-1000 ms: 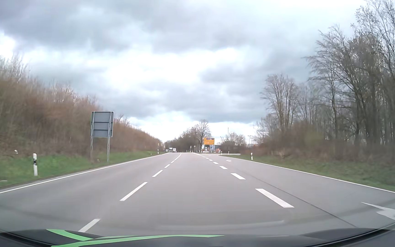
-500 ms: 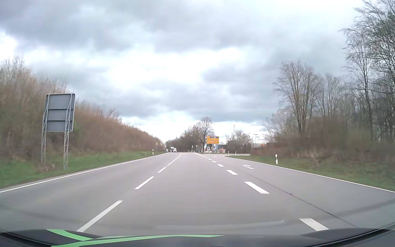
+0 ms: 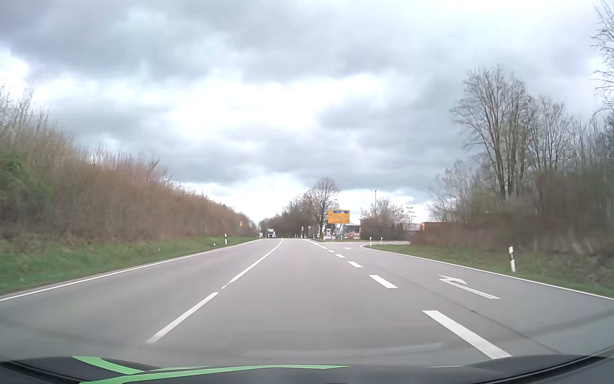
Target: Follow the waypoints while adhering to traffic rules and regulations
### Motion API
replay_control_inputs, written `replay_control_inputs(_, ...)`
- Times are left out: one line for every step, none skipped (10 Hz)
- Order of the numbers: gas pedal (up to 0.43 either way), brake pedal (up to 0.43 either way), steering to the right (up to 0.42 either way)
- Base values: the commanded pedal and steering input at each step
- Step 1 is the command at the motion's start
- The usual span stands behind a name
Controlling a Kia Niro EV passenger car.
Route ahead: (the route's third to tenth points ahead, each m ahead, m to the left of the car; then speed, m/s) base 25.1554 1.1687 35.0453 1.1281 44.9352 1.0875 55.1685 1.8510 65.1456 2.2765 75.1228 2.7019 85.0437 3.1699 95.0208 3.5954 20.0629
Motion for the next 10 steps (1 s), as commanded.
replay_control_inputs(0.209, 0.000, -0.003)
replay_control_inputs(0.209, 0.000, -0.003)
replay_control_inputs(0.209, 0.000, -0.003)
replay_control_inputs(0.209, 0.000, -0.003)
replay_control_inputs(0.209, 0.000, -0.003)
replay_control_inputs(0.209, 0.000, -0.002)
replay_control_inputs(0.209, 0.000, -0.001)
replay_control_inputs(0.209, 0.000, -0.001)
replay_control_inputs(0.209, 0.000, -0.001)
replay_control_inputs(0.209, 0.000, -0.001)
